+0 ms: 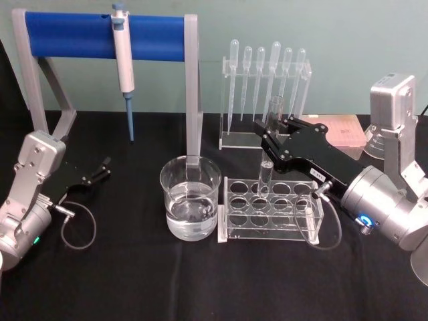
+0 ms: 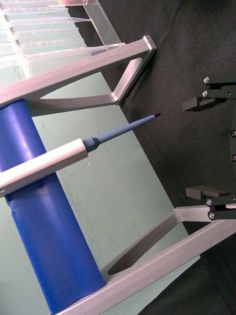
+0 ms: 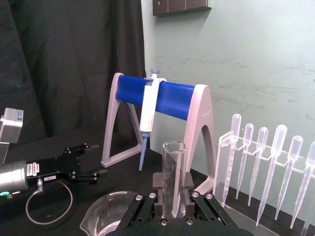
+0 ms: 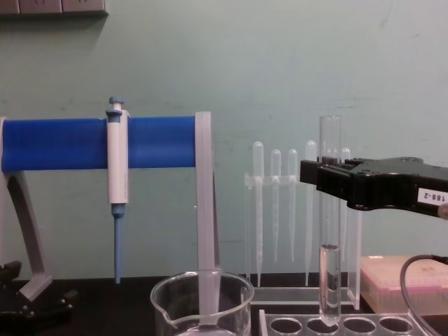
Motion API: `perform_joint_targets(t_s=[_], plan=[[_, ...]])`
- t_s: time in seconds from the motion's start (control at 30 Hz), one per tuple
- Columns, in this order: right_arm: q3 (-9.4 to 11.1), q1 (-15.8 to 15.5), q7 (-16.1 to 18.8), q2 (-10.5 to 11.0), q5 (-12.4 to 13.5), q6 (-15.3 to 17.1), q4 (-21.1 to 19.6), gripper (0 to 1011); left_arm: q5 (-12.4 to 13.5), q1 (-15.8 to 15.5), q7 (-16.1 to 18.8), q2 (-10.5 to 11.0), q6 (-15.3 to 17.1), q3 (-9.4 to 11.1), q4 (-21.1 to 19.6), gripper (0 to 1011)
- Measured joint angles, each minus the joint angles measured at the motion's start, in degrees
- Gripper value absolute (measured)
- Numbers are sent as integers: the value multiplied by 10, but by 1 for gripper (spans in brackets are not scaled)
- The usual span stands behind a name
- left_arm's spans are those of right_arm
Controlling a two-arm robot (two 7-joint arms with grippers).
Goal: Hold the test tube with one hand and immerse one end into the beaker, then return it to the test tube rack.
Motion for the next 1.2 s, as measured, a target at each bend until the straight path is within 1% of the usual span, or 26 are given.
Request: perform_joint_targets(t_s=[1.2], plan=[[0, 0, 0, 0, 0, 0, 0, 226, 0, 0, 0, 0, 0, 0, 0, 1000]])
